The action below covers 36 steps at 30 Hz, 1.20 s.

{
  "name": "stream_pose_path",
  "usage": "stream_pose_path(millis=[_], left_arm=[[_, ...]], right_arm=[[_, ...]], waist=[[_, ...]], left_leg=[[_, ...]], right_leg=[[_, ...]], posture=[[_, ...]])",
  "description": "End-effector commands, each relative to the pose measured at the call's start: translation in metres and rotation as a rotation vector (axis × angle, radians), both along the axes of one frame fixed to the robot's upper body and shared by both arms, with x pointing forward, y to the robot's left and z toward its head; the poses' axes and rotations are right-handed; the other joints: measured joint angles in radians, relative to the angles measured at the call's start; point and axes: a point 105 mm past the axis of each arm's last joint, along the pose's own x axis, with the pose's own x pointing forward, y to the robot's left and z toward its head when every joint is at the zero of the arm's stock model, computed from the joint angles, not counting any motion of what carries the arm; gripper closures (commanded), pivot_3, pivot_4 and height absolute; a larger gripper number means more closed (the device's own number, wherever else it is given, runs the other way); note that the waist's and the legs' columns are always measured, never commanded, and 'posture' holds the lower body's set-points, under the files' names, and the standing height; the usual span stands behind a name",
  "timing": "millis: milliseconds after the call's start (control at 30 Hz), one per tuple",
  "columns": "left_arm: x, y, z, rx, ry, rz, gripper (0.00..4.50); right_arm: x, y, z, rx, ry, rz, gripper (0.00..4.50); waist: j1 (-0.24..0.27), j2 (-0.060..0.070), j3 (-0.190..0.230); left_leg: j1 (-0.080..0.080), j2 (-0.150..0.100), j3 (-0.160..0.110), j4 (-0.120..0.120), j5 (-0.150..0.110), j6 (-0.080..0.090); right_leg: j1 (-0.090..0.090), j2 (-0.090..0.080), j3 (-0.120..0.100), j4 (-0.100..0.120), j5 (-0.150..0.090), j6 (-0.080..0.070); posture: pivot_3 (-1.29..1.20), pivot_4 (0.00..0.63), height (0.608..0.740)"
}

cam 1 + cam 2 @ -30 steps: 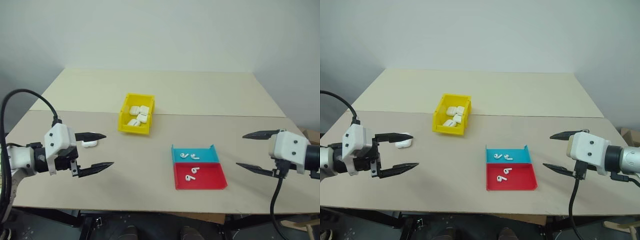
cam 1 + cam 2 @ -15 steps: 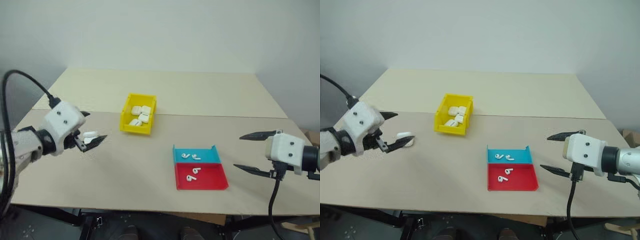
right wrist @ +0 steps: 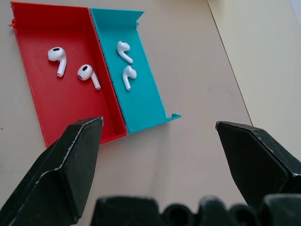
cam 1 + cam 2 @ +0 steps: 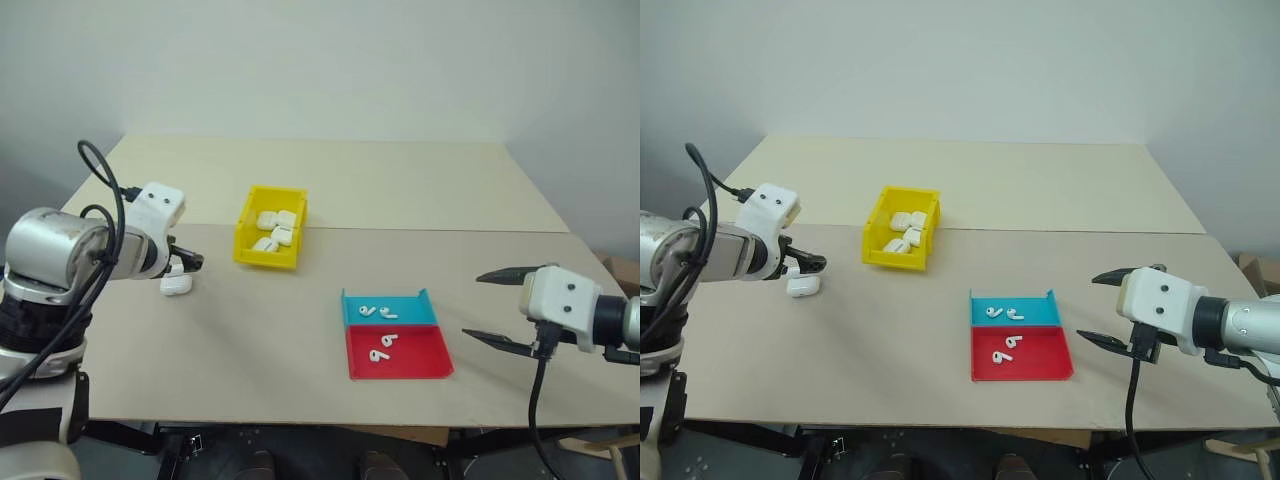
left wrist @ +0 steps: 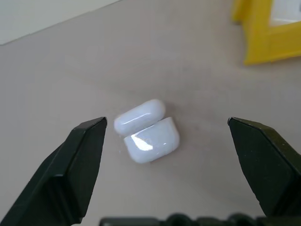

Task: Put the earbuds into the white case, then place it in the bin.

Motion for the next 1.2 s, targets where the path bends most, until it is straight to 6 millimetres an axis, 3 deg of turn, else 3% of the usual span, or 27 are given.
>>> stream_pose_path(millis=[33, 267, 567, 967, 1200], left_arm=[[-0.001, 0.023, 0.023, -0.034, -0.049, 0.119, 0.0], [-0.001, 0.021, -0.002, -0.173, 0.055, 0.182, 0.0], [-0.001, 0.018, -0.025, -0.208, 0.113, 0.261, 0.0], [0.004, 0.017, -0.047, -0.197, 0.172, 0.322, 0.0], [0.01, 0.016, -0.051, -0.196, 0.169, 0.348, 0.0]], right_arm=[[0.001, 0.002, 0.004, -0.014, -0.024, 0.006, 0.02], [0.003, 0.0, 0.002, -0.023, -0.013, -0.003, 0.02], [0.002, -0.003, 0.0, -0.034, -0.01, -0.024, 0.02], [0.001, -0.004, 0.0, -0.041, -0.018, -0.043, 0.02], [0.002, -0.005, 0.001, -0.045, -0.021, -0.051, 0.02]], waist=[[0.003, 0.0, 0.0], [0.009, 0.0, 0.0], [0.008, 0.0, 0.0], [0.007, 0.0, 0.0], [0.007, -0.001, 0.0]], left_leg=[[0.0, 0.0, 0.0, 0.0, 0.0, 0.0], [0.0, -0.001, -0.001, 0.0, 0.0, 0.0], [0.0, -0.001, -0.001, 0.0, 0.001, -0.001], [0.0, -0.002, -0.001, 0.0, 0.002, -0.003], [0.0, -0.003, -0.001, 0.0, 0.002, -0.003]], right_leg=[[0.0, 0.0, 0.0, 0.0, 0.0, 0.0], [0.0, -0.001, -0.001, 0.0, 0.0, 0.0], [0.001, -0.001, -0.001, 0.001, 0.0, 0.0], [0.001, -0.002, -0.001, 0.0, 0.0, 0.0], [0.001, -0.002, -0.001, 0.0, 0.0, 0.0]], posture=[[0.0, 0.15, 0.74], [0.0, 0.15, 0.74], [0.0, 0.15, 0.74], [0.0, 0.15, 0.74], [0.0, 0.15, 0.74]])
